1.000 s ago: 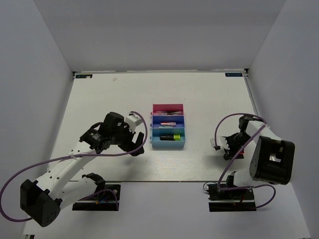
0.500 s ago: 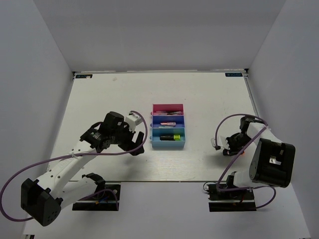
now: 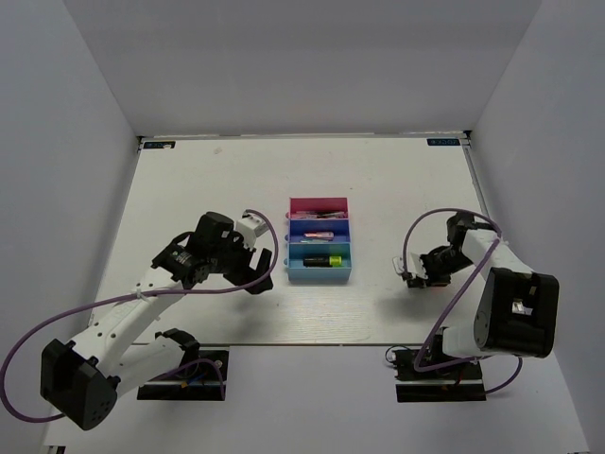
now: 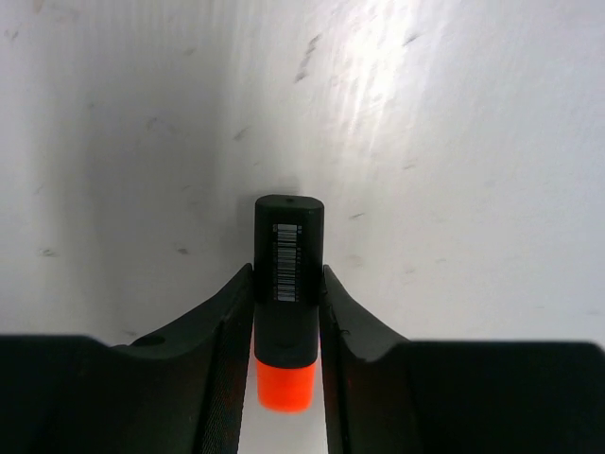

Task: Sort the stationery into containers
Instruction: Pick up the pen from the center of the board, then place the pen in the storage box.

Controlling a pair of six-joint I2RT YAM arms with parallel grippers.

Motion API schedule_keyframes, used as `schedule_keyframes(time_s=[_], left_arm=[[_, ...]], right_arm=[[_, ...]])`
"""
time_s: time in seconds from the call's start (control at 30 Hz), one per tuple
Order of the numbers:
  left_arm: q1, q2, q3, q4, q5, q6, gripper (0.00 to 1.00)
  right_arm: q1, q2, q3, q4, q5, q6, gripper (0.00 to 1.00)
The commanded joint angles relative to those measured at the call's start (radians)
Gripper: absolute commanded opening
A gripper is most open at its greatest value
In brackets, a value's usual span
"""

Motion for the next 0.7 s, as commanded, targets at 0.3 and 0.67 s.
schedule_keyframes(time_s=[0.3,0.67], left_arm=[[0.026,0.008,-0.011,0.046,0.046,-0.006,0.96],[0.033,-0.002,-0.021,0.058,0.052,-0.010,0.96]], right_arm=[[0.209,0.117,0.394,-0.043,-0.281,0.075,0.00],[0.448,0.237,0.646,-0.034,-0.361,0.279,0.00]])
